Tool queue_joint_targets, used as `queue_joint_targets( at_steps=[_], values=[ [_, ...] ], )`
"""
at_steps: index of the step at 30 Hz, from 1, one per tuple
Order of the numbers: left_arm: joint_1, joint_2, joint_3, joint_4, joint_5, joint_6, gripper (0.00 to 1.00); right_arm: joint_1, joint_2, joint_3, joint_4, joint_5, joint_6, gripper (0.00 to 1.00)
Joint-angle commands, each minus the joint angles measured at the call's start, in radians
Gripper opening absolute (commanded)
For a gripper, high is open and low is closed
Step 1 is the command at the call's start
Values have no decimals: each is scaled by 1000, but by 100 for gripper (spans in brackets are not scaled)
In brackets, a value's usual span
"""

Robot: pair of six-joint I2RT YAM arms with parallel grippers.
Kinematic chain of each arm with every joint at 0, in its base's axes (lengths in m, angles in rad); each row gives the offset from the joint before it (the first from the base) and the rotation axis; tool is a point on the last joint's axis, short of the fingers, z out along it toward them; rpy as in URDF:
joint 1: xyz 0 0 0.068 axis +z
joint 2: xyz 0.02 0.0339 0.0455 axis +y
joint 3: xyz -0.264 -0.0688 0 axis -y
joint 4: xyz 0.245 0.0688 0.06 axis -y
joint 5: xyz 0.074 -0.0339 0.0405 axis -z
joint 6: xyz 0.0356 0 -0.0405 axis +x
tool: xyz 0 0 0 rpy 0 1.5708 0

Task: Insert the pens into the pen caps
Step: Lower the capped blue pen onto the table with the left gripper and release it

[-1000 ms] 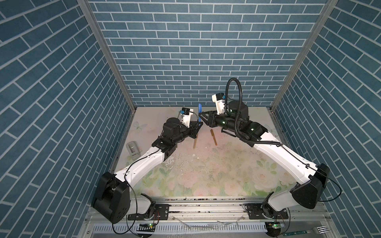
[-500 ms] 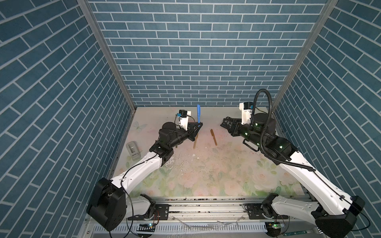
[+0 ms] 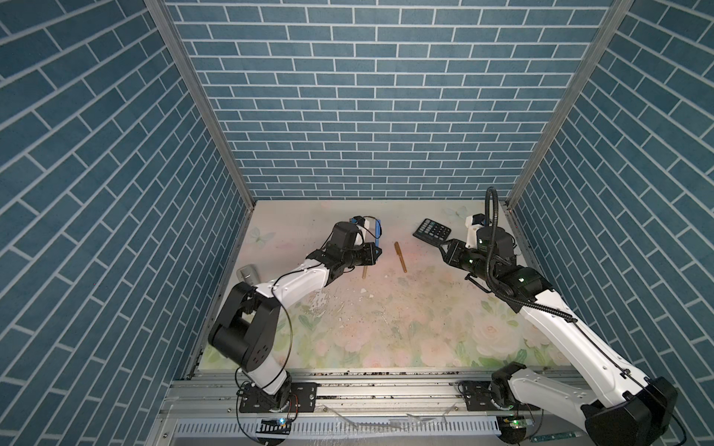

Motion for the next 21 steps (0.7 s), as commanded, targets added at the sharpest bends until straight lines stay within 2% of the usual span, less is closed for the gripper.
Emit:
queue_joint_targets(
  at_steps=[1,12,21],
  values=[
    [-4,86,82,-199,-25,-24,0,-14,-32,-26,22,-29,54,40],
    [-25,310,302,-375,-74,-18,0,-36,-47,-75,25,-53,68,40],
    [-27,405,386,-434,-95,-22,5,-41,-63,-99,23,-53,72,40]
  ],
)
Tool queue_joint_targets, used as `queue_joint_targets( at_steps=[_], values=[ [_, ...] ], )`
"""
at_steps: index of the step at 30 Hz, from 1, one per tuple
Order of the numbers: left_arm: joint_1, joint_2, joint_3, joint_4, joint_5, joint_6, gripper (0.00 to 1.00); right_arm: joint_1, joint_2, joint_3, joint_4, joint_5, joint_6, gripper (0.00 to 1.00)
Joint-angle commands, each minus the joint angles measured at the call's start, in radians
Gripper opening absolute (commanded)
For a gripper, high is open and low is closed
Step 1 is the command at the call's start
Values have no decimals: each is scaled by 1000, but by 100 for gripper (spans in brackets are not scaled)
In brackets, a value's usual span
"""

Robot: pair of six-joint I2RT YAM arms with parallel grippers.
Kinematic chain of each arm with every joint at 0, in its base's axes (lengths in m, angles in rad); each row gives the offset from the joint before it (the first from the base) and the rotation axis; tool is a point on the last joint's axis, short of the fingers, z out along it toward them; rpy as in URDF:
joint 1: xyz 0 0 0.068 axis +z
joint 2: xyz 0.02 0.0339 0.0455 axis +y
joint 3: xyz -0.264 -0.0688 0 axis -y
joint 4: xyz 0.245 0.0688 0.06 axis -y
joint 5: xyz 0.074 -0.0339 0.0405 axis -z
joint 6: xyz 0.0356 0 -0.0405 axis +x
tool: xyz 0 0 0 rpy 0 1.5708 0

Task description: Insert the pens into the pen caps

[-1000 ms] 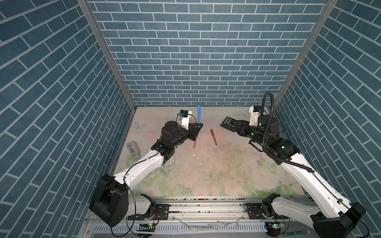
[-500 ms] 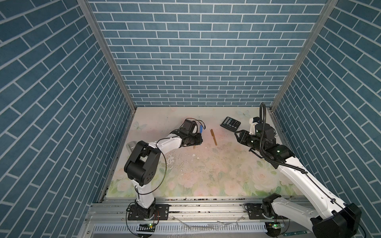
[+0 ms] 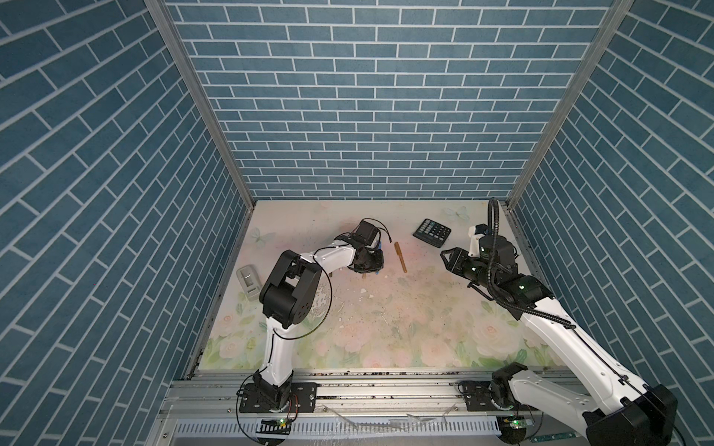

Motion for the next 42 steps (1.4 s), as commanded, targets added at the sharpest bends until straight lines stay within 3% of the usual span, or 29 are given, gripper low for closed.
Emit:
queue_joint_targets(
  at_steps=[1,12,20,24,28,31,32,33,35,39,42],
  values=[
    [-4,22,36,-51,-13,-2,7,-9,-22,-7,3,-6,26,40],
    [-13,25,96,-102,-11,19,29,-12,-29,-9,-5,-6,23,40],
    [-15,-13,120,-126,7,57,31,-13,-29,-1,-16,-6,9,40],
    [-15,-112,127,-130,20,116,34,-15,-34,38,-46,-6,-54,42],
    [-15,-300,64,-96,10,200,46,-15,-55,89,-72,-42,-146,49],
    [-16,-497,-47,-40,-76,260,72,-14,-73,134,-101,-20,-233,72],
    [-18,-566,-90,-18,-116,278,93,-14,-80,139,-105,18,-227,91],
    [-20,-630,-130,-6,-152,299,99,-14,-92,132,-103,67,-195,93],
    [-21,-740,-190,-13,-240,336,100,-13,-114,105,-69,138,-178,96],
    [-22,-891,-333,-24,-491,362,100,-13,-149,-8,87,181,-337,99],
    [-15,-974,-518,125,-674,454,100,-16,-156,-50,152,299,-421,99]
  ],
)
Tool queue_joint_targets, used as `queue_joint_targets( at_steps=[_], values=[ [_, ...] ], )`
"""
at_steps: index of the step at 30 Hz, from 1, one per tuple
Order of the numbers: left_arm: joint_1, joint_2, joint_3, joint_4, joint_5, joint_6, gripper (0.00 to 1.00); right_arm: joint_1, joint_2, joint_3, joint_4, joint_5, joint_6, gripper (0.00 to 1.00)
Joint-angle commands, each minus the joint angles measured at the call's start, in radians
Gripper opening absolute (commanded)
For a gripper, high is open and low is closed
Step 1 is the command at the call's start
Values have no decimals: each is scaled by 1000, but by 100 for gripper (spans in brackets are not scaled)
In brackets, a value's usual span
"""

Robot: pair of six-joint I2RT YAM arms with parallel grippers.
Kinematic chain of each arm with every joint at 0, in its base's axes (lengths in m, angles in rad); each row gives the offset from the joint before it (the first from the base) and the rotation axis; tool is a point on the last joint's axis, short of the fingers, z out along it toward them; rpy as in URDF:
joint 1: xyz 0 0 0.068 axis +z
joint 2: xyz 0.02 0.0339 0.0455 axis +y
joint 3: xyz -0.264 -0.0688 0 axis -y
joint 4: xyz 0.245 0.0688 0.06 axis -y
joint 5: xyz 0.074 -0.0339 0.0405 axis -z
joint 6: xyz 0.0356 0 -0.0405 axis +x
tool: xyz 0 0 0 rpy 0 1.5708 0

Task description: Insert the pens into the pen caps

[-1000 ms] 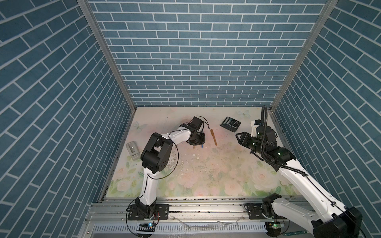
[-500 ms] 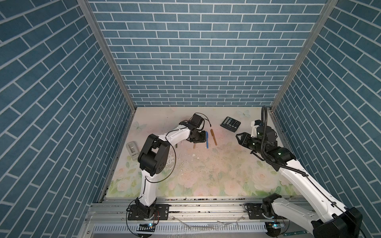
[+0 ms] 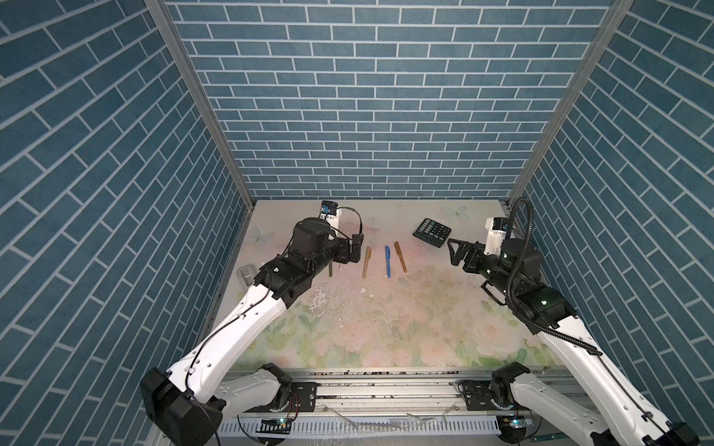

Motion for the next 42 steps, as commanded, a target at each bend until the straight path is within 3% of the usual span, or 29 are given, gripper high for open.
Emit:
queue_joint_targets(
  at_steps=[1,4,7,13,18,23,28,30,32,33,37,42],
  values=[
    [9,-35,-212,152,-261,169,99,-4,0,-46,114,152,-196,99],
    [34,-62,-377,366,-320,252,100,-17,41,-54,110,239,-271,99],
    [121,-58,-481,517,-233,270,100,-59,68,-85,148,244,-321,99],
    [281,-8,-616,765,-264,284,99,-209,82,-184,275,193,-336,99],
    [353,137,-668,911,-245,286,100,-259,132,-221,270,150,-469,99],
    [410,227,-723,1102,-169,330,99,-327,152,-284,368,123,-485,99],
    [486,452,-815,1512,-101,301,100,-378,166,-352,452,82,-486,99],
    [492,388,-783,1340,-88,275,99,-391,172,-385,489,77,-470,99],
    [500,430,-741,1332,-64,289,100,-401,190,-419,536,62,-449,99],
    [502,408,-704,1215,-46,283,100,-404,209,-443,589,41,-446,99],
    [514,418,-686,1204,-11,281,100,-406,322,-558,958,9,-448,99],
    [514,418,-685,1199,4,285,100,-407,612,-653,1402,87,-463,99]
  ],
)
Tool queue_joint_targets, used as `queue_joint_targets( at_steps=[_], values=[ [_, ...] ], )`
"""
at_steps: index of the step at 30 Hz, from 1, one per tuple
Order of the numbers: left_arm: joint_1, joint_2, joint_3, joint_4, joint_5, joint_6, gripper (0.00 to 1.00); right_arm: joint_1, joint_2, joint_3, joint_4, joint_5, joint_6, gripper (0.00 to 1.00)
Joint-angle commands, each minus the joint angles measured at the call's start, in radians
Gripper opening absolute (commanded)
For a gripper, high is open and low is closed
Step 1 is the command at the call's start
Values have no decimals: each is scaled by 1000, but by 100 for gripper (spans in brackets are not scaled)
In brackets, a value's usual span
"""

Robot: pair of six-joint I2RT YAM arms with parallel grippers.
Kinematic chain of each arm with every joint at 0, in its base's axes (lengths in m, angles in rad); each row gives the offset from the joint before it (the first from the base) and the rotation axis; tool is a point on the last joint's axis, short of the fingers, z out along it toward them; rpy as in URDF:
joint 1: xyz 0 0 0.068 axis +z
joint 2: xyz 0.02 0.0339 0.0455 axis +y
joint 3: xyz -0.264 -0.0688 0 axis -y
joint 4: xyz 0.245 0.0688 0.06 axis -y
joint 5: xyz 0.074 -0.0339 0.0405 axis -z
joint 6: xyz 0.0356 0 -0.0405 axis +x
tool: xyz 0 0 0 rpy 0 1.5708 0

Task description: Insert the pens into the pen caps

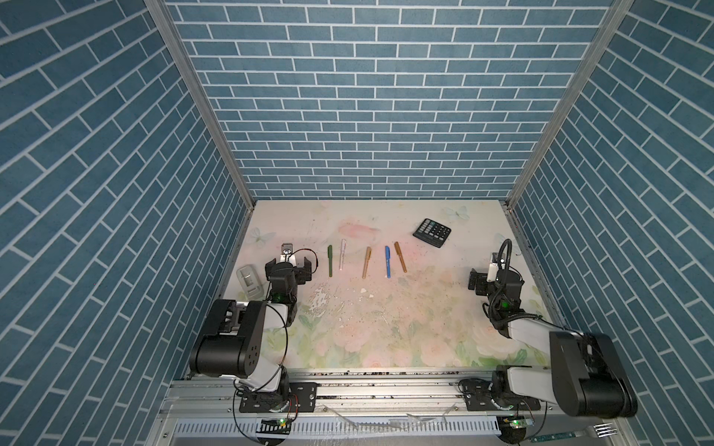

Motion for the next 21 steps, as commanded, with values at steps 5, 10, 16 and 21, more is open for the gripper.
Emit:
queue_joint_targets(
  at_steps=[5,10,16,21],
  values=[
    [9,2,6,-17,30,-2,99,-1,195,25,342,140,-3,98],
    [9,2,7,-17,31,-2,100,-46,181,99,185,98,55,99],
    [9,2,6,-17,30,-2,100,-46,172,97,174,97,57,99],
    [9,2,6,-16,31,-2,99,-46,174,97,178,97,56,99]
  ],
)
